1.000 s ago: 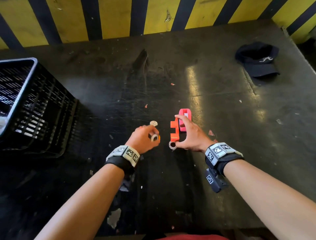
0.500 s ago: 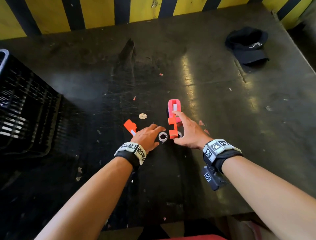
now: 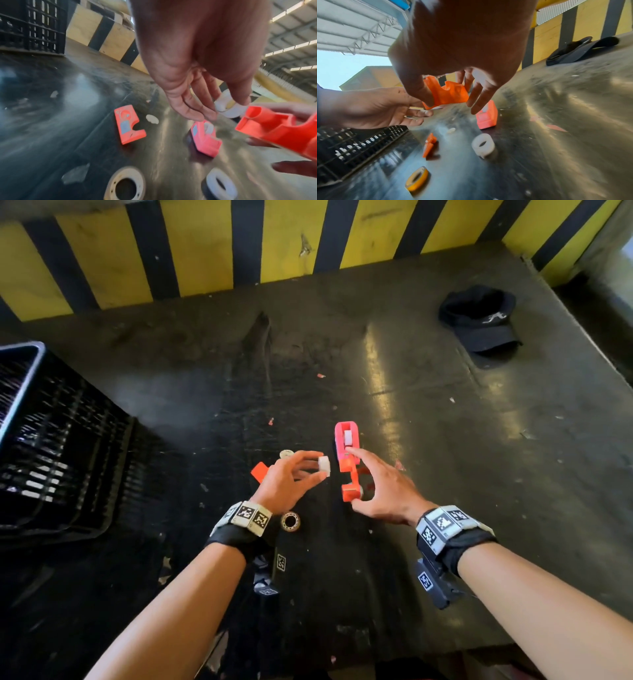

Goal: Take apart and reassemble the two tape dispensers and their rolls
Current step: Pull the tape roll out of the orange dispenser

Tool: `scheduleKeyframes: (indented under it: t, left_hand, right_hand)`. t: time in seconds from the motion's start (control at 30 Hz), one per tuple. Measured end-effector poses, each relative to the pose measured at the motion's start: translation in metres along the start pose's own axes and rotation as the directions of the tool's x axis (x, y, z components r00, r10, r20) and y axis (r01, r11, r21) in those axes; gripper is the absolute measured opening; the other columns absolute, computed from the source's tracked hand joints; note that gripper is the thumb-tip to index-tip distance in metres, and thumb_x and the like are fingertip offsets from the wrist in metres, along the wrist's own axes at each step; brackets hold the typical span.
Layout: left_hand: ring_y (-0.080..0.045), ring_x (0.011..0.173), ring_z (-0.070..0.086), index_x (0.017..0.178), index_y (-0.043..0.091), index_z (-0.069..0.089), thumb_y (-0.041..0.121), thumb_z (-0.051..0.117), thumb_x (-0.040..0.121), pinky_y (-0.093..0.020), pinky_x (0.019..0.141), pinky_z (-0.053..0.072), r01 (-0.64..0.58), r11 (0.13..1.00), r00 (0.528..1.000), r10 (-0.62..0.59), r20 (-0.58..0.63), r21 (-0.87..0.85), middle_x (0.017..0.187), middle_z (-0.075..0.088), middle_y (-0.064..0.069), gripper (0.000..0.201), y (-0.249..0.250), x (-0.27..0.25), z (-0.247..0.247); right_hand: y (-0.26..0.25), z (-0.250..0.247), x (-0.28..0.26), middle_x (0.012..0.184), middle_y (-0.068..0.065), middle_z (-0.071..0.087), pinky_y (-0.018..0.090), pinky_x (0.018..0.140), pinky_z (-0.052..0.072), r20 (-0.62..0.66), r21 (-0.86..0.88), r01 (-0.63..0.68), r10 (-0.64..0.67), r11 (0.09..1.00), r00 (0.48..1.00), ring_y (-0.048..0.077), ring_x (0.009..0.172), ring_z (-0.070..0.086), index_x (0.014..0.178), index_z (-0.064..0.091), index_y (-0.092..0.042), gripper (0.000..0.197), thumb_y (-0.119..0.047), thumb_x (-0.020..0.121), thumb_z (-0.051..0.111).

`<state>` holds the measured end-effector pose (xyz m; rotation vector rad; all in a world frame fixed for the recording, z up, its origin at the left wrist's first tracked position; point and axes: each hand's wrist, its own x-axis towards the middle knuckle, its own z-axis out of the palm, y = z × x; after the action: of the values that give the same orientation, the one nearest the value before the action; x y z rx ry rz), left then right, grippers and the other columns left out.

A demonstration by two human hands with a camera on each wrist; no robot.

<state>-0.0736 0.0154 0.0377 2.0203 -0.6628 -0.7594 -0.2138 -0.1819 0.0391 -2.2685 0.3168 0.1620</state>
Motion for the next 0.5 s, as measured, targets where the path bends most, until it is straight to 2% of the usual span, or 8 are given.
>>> scheduleKeyframes:
  t: [0.07,0.1,0.17,0.23,0.3,0.37,0.47,0.5]
  left_hand:
    - [-0.002,0.099,0.074,0.133,0.024,0.063,0.025,0.073,0.093,-0.023,0.086,0.060,-0.013,0.998,1.000,0.014,0.008,-0.054,0.120,0.074,0.006,0.040,0.009,-0.005,-0.006]
    - [-0.002,0.100,0.074,0.132,0.023,0.064,0.024,0.072,0.094,-0.024,0.085,0.061,-0.015,0.996,1.000,0.015,0.010,-0.089,0.120,0.075,0.005,0.039,0.012,-0.006,-0.007]
    - [-0.008,0.103,0.075,0.133,0.022,0.064,0.022,0.070,0.096,-0.031,0.087,0.063,-0.018,0.989,1.000,0.019,0.007,-0.145,0.119,0.076,0.003,0.038,0.016,-0.009,-0.012]
    - [-0.012,0.104,0.076,0.135,0.019,0.063,0.021,0.068,0.097,-0.035,0.088,0.063,-0.018,0.984,1.000,0.018,-0.002,-0.176,0.118,0.076,0.000,0.038,0.021,-0.012,-0.016]
    - [-0.015,0.104,0.076,0.136,0.017,0.063,0.019,0.067,0.098,-0.037,0.090,0.063,-0.018,0.982,1.000,0.015,-0.017,-0.189,0.118,0.076,-0.002,0.039,0.023,-0.015,-0.021]
    - [-0.014,0.104,0.076,0.135,0.018,0.064,0.021,0.069,0.097,-0.039,0.091,0.063,-0.016,0.983,1.000,0.013,-0.016,-0.180,0.118,0.077,-0.001,0.039,0.024,-0.016,-0.023]
    - [-0.012,0.106,0.076,0.133,0.021,0.066,0.025,0.071,0.095,-0.041,0.092,0.062,-0.009,0.985,1.000,0.009,-0.005,-0.170,0.117,0.078,0.001,0.039,0.024,-0.016,-0.023]
    - [-0.012,0.106,0.075,0.134,0.020,0.066,0.025,0.071,0.095,-0.041,0.092,0.062,-0.006,0.985,1.000,0.005,-0.004,-0.173,0.118,0.077,0.001,0.039,0.025,-0.017,-0.024]
  right_hand:
    - [-0.013,0.001,0.004,0.159,-0.001,0.042,0.012,0.105,0.030,0.009,0.035,0.051,-0.051,0.998,0.999,0.019,0.140,0.047,0.158,0.031,-0.027,0.096,-0.019,0.075,0.079]
    - [-0.017,0.001,0.006,0.158,0.000,0.043,0.019,0.105,0.036,0.005,0.052,0.068,-0.068,0.996,0.998,0.019,0.138,0.049,0.158,0.032,-0.028,0.097,-0.019,0.074,0.079]
    - [-0.025,0.001,0.008,0.155,0.001,0.046,0.016,0.097,0.041,-0.013,0.076,0.085,-0.085,0.993,0.996,0.016,0.130,0.052,0.158,0.032,-0.028,0.096,-0.018,0.074,0.079]
    - [-0.029,-0.001,0.010,0.151,0.002,0.048,0.001,0.088,0.038,-0.015,0.080,0.106,-0.105,0.991,0.994,0.011,0.122,0.051,0.157,0.034,-0.026,0.096,-0.016,0.075,0.081]
    - [-0.033,-0.002,0.013,0.148,0.001,0.050,-0.005,0.084,0.037,-0.008,0.086,0.127,-0.127,0.988,0.992,0.009,0.121,0.050,0.157,0.035,-0.023,0.096,-0.016,0.074,0.083]
    - [-0.039,-0.002,0.014,0.144,-0.004,0.049,0.000,0.088,0.044,0.001,0.101,0.144,-0.144,0.985,0.990,0.010,0.123,0.052,0.156,0.037,-0.022,0.096,-0.017,0.074,0.085]
    - [-0.045,0.002,0.016,0.143,-0.007,0.048,0.022,0.099,0.054,0.007,0.143,0.167,-0.169,0.976,0.986,0.014,0.127,0.056,0.155,0.038,-0.024,0.096,-0.021,0.071,0.087]
    - [-0.046,0.003,0.016,0.145,-0.007,0.048,0.025,0.099,0.056,0.000,0.176,0.157,-0.159,0.972,0.987,0.015,0.126,0.058,0.154,0.037,-0.027,0.098,-0.021,0.070,0.088]
